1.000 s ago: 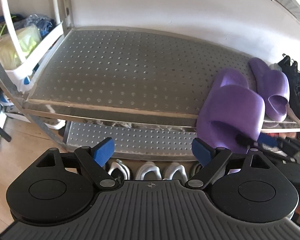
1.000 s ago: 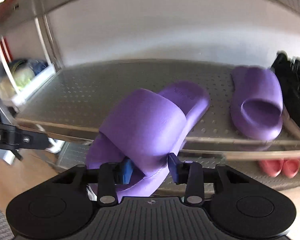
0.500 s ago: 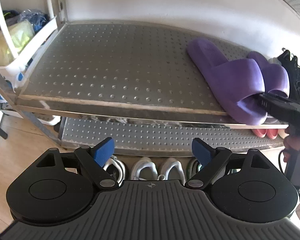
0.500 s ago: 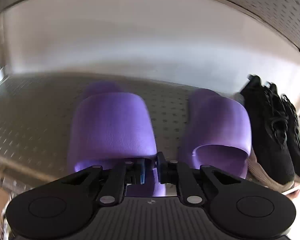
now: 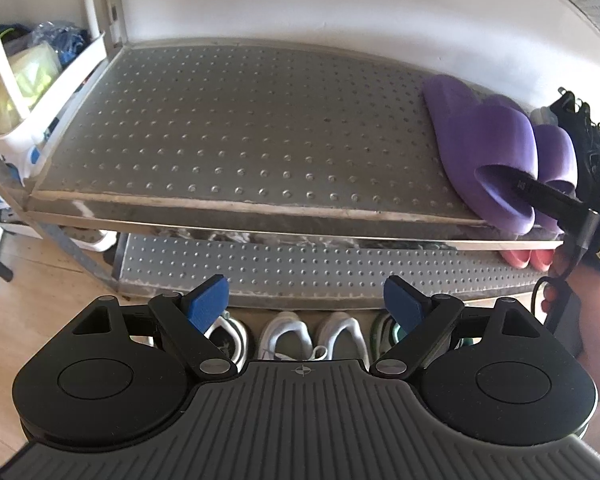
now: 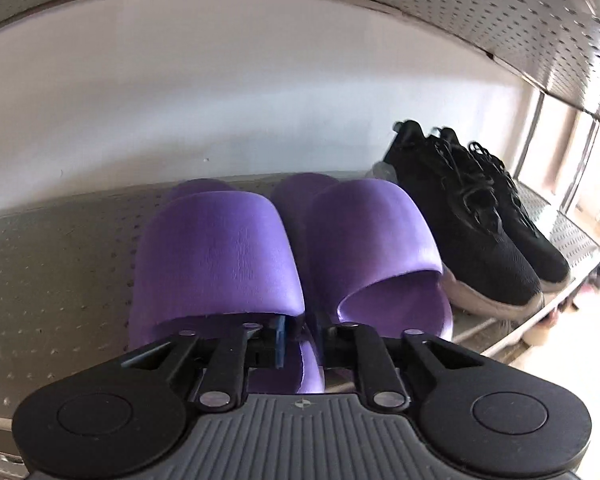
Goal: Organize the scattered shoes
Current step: 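Push the purple slides toward the black sneakers with the closed right tool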
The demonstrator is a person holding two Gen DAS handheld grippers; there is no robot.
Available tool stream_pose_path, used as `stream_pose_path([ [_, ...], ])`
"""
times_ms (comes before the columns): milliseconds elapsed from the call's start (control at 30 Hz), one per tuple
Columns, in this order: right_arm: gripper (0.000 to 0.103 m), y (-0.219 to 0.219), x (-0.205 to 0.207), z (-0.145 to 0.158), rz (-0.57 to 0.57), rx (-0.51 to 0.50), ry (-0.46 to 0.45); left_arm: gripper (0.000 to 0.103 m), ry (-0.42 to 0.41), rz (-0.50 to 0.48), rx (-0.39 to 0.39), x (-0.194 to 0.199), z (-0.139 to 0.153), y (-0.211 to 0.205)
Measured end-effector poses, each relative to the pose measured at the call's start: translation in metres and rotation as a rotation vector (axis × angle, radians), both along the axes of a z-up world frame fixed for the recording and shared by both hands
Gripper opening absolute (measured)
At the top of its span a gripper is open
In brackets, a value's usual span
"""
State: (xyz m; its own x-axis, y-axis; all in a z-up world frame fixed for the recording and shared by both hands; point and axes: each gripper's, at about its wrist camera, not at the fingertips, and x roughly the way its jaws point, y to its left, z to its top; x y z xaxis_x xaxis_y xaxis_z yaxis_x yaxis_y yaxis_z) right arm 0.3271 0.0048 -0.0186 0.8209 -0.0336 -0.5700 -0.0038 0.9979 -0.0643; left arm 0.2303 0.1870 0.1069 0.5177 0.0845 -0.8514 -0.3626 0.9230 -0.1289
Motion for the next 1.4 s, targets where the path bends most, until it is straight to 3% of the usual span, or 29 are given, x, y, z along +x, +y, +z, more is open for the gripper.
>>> stream_pose_path([
  [33,0.049,-0.006,0.000,0.005,0.026,0.012,0.019,0.089,-0.001,-0.002,0.000,0.000,0.001,0.000],
  [100,0.057,-0.018,-0.004,0.013,0.036,0.060,0.037,0.089,-0.004,-0.005,0.000,-0.001,0.002,0.000],
  [267,0.061,-0.048,-0.036,0.034,0.070,0.133,0.078,0.089,-0.014,-0.004,0.003,-0.004,0.005,0.000],
  [400,0.040,-0.050,-0.047,0.036,0.247,0.242,0.086,0.089,-0.020,0.022,0.007,-0.005,0.006,0.002],
  [500,0.039,-0.026,-0.046,0.034,0.423,0.283,0.037,0.089,-0.019,0.035,0.013,-0.004,0.005,0.005],
  [633,0.038,0.004,-0.030,0.024,0.511,0.378,0.015,0.089,-0.010,0.049,0.022,0.000,0.001,0.009],
  [733,0.027,0.018,-0.011,0.010,0.488,0.429,0.019,0.089,-0.002,0.056,0.025,0.003,-0.001,0.012],
  [867,0.025,0.035,0.005,-0.008,0.452,0.417,0.022,0.089,0.009,0.067,0.015,0.007,-0.005,0.018],
  [933,0.016,0.040,0.007,-0.011,0.443,0.380,0.004,0.089,0.010,0.061,0.016,0.008,-0.006,0.017],
  [967,0.015,0.044,0.008,-0.013,0.446,0.334,-0.023,0.089,0.012,0.057,0.017,0.009,-0.007,0.016],
  [1033,0.002,0.053,0.014,-0.015,0.427,0.216,-0.036,0.089,0.017,0.053,0.015,0.011,-0.009,0.015],
  [1067,0.000,0.051,0.016,-0.015,0.391,0.194,-0.037,0.089,0.020,0.050,0.015,0.012,-0.010,0.014],
  [1167,0.000,0.039,0.024,-0.016,0.373,0.242,-0.016,0.089,0.028,0.049,0.016,0.014,-0.013,0.011],
  [1300,0.000,0.031,0.024,-0.015,0.302,0.203,-0.013,0.089,0.034,0.043,0.019,0.015,-0.015,0.003],
  [1400,0.000,0.021,0.030,-0.014,0.314,0.188,-0.001,0.089,0.035,0.033,0.021,0.015,-0.016,-0.001],
])
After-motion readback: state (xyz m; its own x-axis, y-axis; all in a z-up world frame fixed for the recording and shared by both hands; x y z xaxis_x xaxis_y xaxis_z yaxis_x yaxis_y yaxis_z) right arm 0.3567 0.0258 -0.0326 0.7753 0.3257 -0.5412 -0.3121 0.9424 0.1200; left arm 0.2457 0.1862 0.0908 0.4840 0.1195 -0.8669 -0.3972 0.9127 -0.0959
